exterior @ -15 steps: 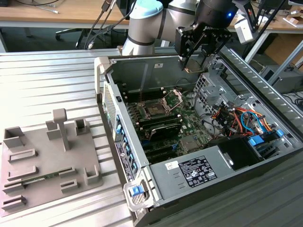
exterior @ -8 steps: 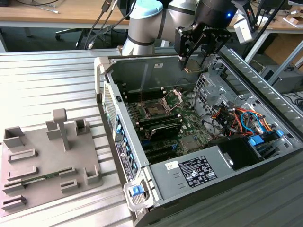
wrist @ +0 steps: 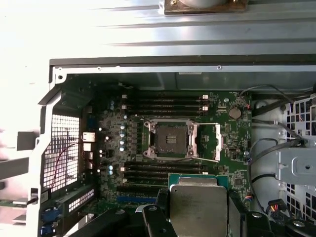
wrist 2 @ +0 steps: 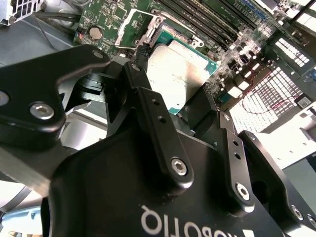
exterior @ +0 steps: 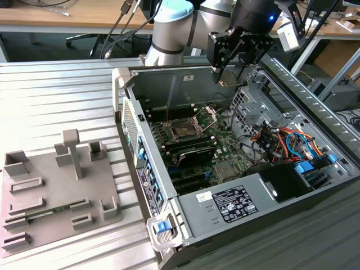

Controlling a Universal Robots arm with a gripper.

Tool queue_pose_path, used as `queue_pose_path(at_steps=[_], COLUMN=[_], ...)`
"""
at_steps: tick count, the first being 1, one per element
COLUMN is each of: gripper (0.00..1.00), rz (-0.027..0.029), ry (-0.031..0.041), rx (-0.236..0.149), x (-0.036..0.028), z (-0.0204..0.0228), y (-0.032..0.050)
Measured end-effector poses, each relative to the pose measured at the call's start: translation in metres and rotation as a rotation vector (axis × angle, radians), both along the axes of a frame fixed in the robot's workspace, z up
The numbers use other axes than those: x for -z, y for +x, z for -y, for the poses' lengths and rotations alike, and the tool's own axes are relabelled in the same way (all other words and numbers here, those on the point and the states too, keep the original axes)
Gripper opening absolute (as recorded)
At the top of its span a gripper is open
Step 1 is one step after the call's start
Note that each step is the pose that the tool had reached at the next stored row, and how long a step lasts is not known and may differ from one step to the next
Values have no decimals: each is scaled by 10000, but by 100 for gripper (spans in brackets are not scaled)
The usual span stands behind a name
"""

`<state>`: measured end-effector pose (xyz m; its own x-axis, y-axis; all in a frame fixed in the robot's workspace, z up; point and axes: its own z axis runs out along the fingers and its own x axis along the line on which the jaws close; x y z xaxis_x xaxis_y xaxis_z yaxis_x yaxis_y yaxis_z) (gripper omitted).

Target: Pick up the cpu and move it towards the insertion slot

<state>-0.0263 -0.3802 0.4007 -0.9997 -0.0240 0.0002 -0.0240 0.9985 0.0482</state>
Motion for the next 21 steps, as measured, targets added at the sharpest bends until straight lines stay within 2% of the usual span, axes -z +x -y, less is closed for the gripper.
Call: queue_pose_path(at_steps=[21], gripper=[55], rz=[0], ry=[-1], rx=[0], x=[30], z=[-42], y=[13])
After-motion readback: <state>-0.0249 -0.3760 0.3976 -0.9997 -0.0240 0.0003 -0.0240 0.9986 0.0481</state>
